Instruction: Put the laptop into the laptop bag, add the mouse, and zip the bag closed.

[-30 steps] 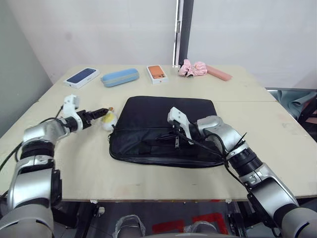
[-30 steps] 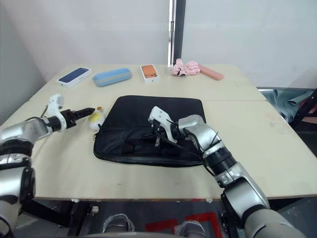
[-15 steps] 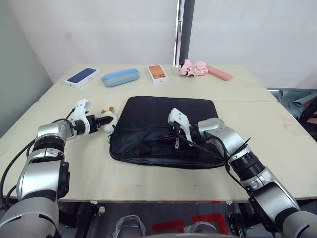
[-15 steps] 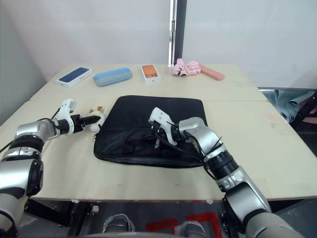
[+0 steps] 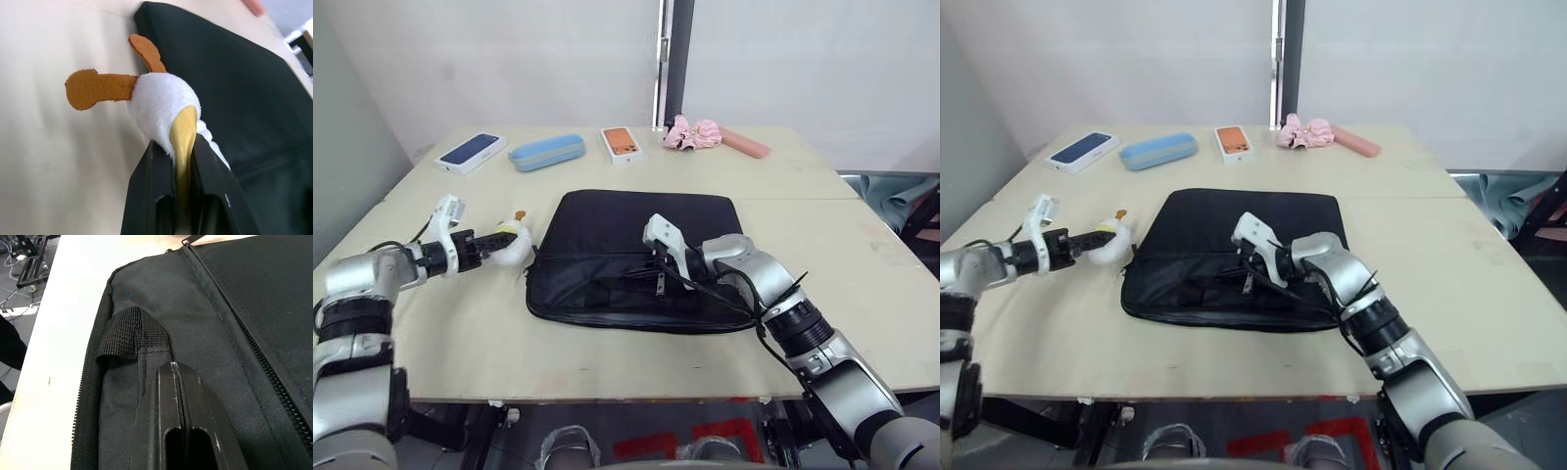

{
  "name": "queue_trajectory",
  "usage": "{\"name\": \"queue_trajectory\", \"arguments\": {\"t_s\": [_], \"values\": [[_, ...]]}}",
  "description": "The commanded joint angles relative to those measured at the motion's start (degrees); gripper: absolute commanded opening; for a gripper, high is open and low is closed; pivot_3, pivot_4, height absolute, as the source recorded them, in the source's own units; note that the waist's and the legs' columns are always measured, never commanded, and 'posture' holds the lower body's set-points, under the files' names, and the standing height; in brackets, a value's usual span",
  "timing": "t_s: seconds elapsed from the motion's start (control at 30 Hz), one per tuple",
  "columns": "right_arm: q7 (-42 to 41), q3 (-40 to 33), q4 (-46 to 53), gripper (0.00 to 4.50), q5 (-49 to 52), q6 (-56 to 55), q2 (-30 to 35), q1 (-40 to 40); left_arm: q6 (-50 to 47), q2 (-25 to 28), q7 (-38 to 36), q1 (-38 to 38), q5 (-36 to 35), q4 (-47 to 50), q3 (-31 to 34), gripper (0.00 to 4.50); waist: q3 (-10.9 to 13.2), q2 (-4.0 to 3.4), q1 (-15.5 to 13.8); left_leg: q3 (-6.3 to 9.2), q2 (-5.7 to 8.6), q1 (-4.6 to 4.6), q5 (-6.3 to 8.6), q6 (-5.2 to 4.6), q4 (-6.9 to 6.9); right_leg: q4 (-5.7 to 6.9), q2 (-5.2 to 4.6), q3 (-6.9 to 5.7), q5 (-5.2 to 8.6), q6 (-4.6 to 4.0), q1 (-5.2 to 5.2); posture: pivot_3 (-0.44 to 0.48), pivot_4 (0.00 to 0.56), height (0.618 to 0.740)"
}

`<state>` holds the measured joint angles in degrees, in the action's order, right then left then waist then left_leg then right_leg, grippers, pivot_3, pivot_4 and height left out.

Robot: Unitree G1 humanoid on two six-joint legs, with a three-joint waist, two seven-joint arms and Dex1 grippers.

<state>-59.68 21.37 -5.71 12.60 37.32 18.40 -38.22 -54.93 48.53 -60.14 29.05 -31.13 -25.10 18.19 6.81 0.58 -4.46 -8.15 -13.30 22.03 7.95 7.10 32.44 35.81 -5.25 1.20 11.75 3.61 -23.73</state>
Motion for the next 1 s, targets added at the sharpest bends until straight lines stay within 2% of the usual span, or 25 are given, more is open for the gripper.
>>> {"name": "queue_trajectory", "arguments": {"t_s": [0.03,0.27,0.53,0.73,0.83,0.9,1.0], "values": [[1.0,1.5,-3.2,0.0,-1.8,1.0,0.8,1.2,-1.0,6.0,-6.2,-6.7,-3.3,9.6,2.6,0.01,0.0,0.01,0.3,-0.01,0.0,-0.01,0.0,0.0,-0.06,-0.02,0.0,0.0,0.0,0.0,-0.02,0.0,0.15,0.74],[1.2,0.9,-3.6,0.0,-1.4,0.7,0.3,1.1,-0.2,11.0,-8.7,-12.5,-4.0,12.1,3.1,0.01,0.0,-0.03,0.2,-0.02,0.01,-0.05,0.01,0.01,-0.35,-0.11,0.03,0.02,0.0,-0.02,-0.11,0.0,0.15,0.74],[1.1,1.2,-2.6,0.0,-1.3,1.0,1.0,1.7,4.5,15.5,-14.8,-24.6,-1.8,17.1,0.5,0.01,0.0,0.0,1.1,-0.14,0.01,0.02,0.0,0.07,-0.59,-0.54,0.11,0.08,0.02,-0.02,-0.19,0.0,0.15,0.74],[1.3,1.1,-2.5,0.0,-1.0,1.3,0.8,1.8,6.3,15.2,-15.5,-28.6,-2.0,17.8,0.4,0.01,0.0,0.0,1.2,-0.15,-0.01,-0.01,0.01,0.07,-0.7,-0.59,0.11,0.06,0.02,-0.02,-0.19,0.0,0.15,0.74],[1.1,1.5,-1.8,0.0,-1.0,1.5,1.1,2.4,6.1,15.1,-16.9,-34.1,-4.1,26.2,0.5,0.01,0.0,0.02,1.3,-0.2,0.0,-0.02,0.01,0.07,-0.69,-0.6,0.11,0.11,0.02,-0.02,-0.19,0.0,0.15,0.74],[1.1,1.6,-1.9,0.0,-1.0,1.6,1.0,2.3,9.3,14.9,-17.0,-39.0,-2.2,31.8,-1.5,0.01,0.0,0.03,1.5,-0.26,0.0,-0.01,0.01,0.07,-0.74,-0.73,0.1,0.13,0.02,-0.03,-0.18,0.0,0.15,0.74],[1.0,1.8,-2.0,0.0,-0.8,1.7,0.6,1.9,11.3,14.1,-14.9,-41.4,-0.5,33.3,-2.8,0.01,0.0,0.01,1.6,-0.27,-0.03,-0.02,0.01,0.07,-0.89,-0.82,0.14,0.1,0.04,-0.03,-0.2,0.0,0.15,0.74]]}}
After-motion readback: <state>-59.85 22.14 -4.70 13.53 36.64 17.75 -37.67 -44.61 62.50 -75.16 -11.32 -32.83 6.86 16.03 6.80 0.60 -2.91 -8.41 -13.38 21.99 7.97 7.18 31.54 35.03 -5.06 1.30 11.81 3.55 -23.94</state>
